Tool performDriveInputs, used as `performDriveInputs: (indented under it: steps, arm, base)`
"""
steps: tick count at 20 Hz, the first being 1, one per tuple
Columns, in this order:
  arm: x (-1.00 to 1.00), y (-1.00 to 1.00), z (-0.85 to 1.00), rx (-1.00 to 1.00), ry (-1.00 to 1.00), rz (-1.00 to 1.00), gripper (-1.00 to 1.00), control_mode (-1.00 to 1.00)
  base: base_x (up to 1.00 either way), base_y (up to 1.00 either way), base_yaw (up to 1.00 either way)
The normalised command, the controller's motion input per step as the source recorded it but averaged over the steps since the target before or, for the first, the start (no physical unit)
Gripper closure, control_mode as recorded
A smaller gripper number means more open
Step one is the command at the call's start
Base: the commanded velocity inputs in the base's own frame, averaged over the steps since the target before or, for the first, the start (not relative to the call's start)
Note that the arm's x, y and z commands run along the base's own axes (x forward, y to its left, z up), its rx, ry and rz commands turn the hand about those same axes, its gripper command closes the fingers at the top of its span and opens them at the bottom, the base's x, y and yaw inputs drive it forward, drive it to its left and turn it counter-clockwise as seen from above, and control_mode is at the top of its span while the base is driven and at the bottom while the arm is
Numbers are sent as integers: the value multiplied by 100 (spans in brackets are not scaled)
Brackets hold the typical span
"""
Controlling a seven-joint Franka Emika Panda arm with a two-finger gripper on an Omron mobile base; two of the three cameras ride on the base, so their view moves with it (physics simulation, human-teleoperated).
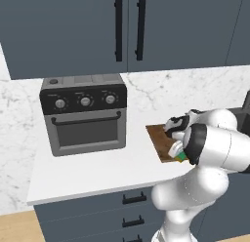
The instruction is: Pick up the sponge from the counter and clean the cutting board by briefly scrubbing or pressing down on the cutting board. Once finished, release the sponge.
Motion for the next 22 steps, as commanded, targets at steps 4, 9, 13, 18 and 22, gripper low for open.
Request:
performDriveInputs:
  steps: [4,9,13,18,22]
  arm:
    - [21,-49,0,0,0,0,100,-100]
    - [32,-37,0,0,0,0,100,-100]
    - [36,-20,-2,0,0,0,100,-100]
    - [42,-7,-18,4,0,0,100,-100]
    - [69,-4,-23,2,0,0,100,-100]
  base:
    - [0,0,0]
    - [0,0,0]
    - [0,0,0]
    - [0,0,0]
    - [0,0,0]
